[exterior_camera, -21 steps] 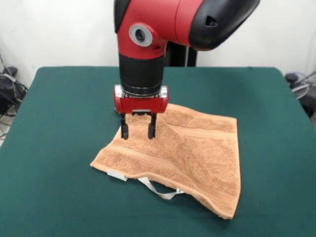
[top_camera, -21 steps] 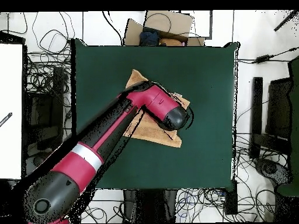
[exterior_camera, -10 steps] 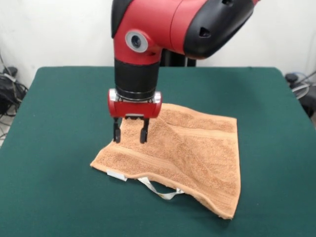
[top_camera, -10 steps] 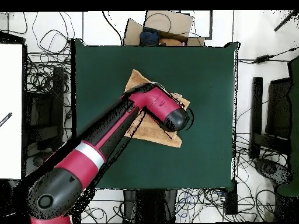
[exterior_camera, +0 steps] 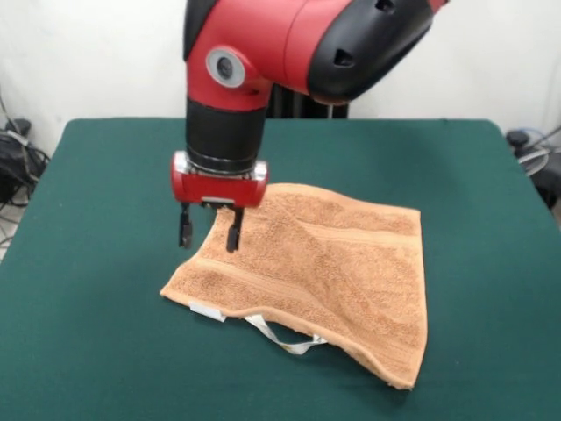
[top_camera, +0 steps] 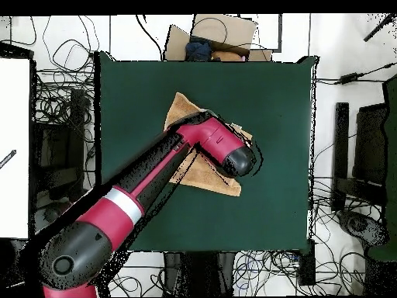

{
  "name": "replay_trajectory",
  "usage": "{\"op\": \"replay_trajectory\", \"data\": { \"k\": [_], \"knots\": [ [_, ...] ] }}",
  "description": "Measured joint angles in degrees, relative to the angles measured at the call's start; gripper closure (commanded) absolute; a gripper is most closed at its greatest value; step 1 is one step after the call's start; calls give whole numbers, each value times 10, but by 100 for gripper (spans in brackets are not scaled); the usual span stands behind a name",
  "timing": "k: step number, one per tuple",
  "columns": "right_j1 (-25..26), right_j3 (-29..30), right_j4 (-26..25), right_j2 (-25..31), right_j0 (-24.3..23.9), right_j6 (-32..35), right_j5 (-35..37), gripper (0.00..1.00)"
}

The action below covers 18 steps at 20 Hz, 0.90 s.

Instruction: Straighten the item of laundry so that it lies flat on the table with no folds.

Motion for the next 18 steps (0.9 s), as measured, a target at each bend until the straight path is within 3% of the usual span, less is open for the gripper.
{"op": "replay_trajectory", "data": {
  "k": [18],
  "knots": [
    [-16, 73, 0, -9, -34, -4, 31, 0]
  ]
}}
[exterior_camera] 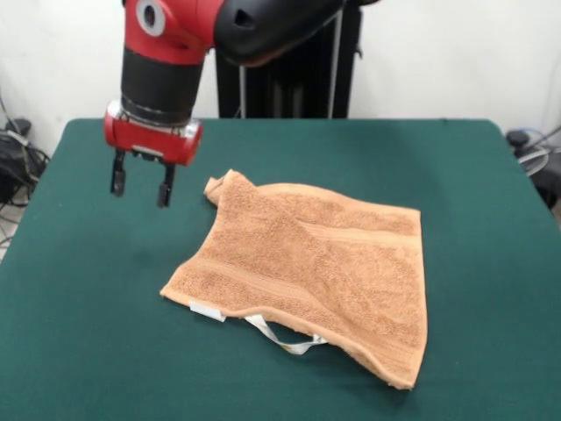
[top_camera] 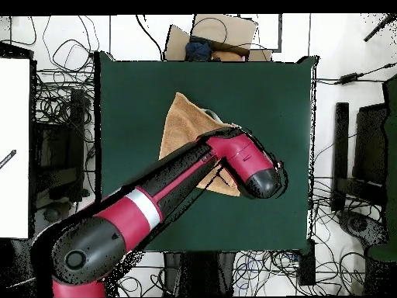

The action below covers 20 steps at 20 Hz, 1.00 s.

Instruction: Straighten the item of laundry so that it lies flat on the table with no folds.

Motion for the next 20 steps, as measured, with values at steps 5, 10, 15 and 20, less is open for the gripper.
{"op": "replay_trajectory", "data": {
  "k": [5, 10, 15, 20],
  "knots": [
    [-36, 27, 0, 1, 3, -18, 0, 0],
    [-81, 49, 0, 1, 4, -28, 0, 0],
    [-134, 76, 9, 9, 4, -37, 0, 0],
    [-181, 99, 42, 27, -2, -70, 0, 0]
  ]
}}
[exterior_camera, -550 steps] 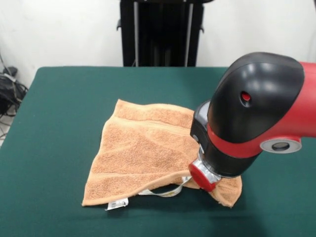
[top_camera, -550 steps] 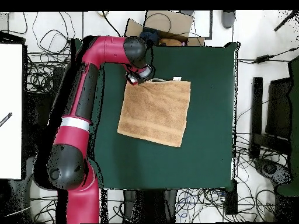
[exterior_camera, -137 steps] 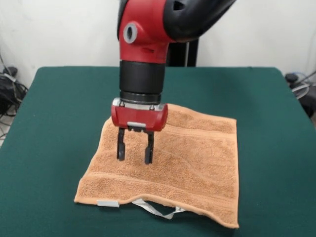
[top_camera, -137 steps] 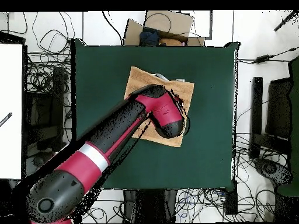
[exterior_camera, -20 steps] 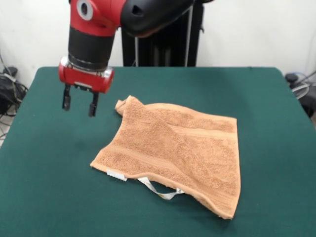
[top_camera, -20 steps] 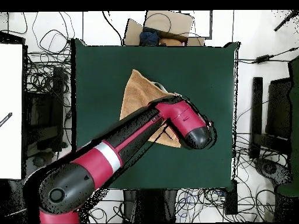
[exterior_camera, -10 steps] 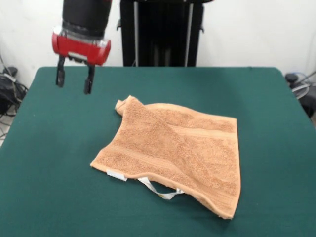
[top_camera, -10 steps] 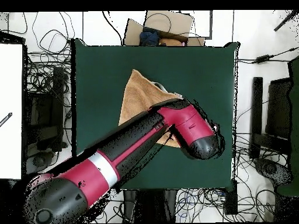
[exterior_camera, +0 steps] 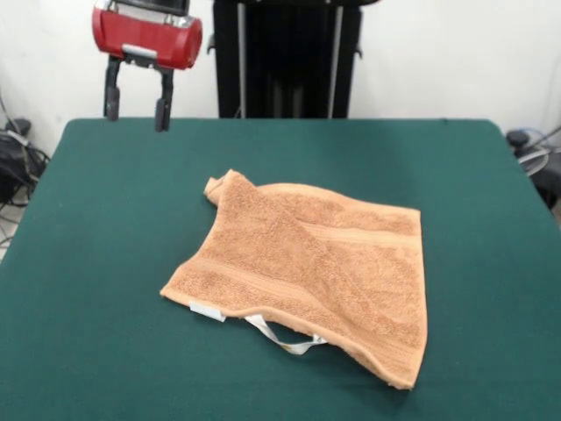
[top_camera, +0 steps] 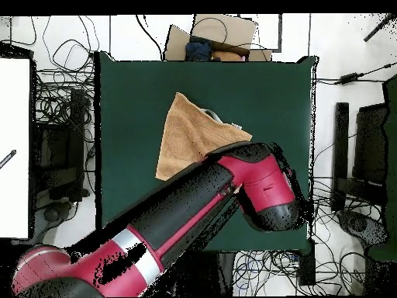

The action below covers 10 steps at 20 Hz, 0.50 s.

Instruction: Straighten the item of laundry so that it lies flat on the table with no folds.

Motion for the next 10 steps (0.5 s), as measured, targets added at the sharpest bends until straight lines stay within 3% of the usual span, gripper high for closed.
{"op": "replay_trajectory", "data": {
  "k": [10],
  "knots": [
    [-25, 10, 32, 42, -18, -55, 0, 0]
  ]
}}
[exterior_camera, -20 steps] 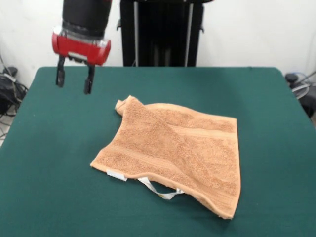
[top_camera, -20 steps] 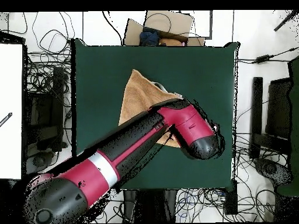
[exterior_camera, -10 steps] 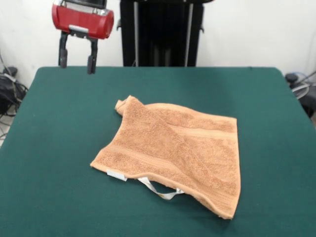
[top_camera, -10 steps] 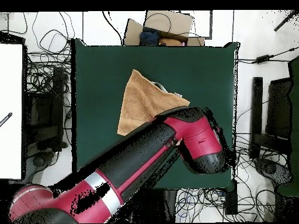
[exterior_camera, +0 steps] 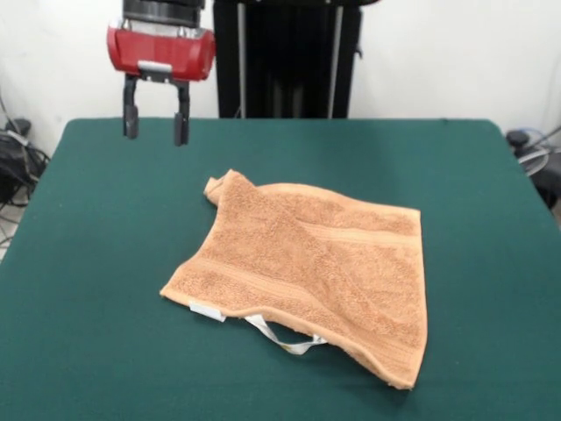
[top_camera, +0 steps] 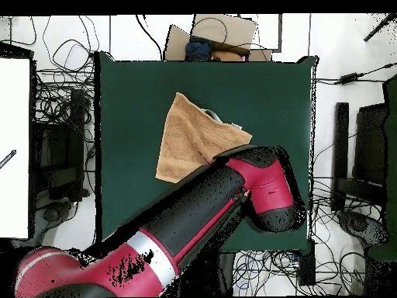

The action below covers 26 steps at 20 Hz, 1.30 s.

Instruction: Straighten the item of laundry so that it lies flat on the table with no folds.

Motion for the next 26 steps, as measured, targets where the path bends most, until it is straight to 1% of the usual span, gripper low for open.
{"op": "replay_trajectory", "data": {
  "k": [5, 8, 12, 18, 22, 26],
  "knots": [
    [4, -3, 12, 20, -8, 0, 0, 0],
    [17, -21, 14, 35, -13, 0, 0, 0],
    [37, -46, 14, 37, -14, 0, 0, 0],
    [53, -70, 14, 38, -14, 0, 0, 0],
    [52, -73, 18, 42, -16, -1, 5, 0],
    [50, -74, 36, 51, -21, -2, 17, 0]
  ]
}}
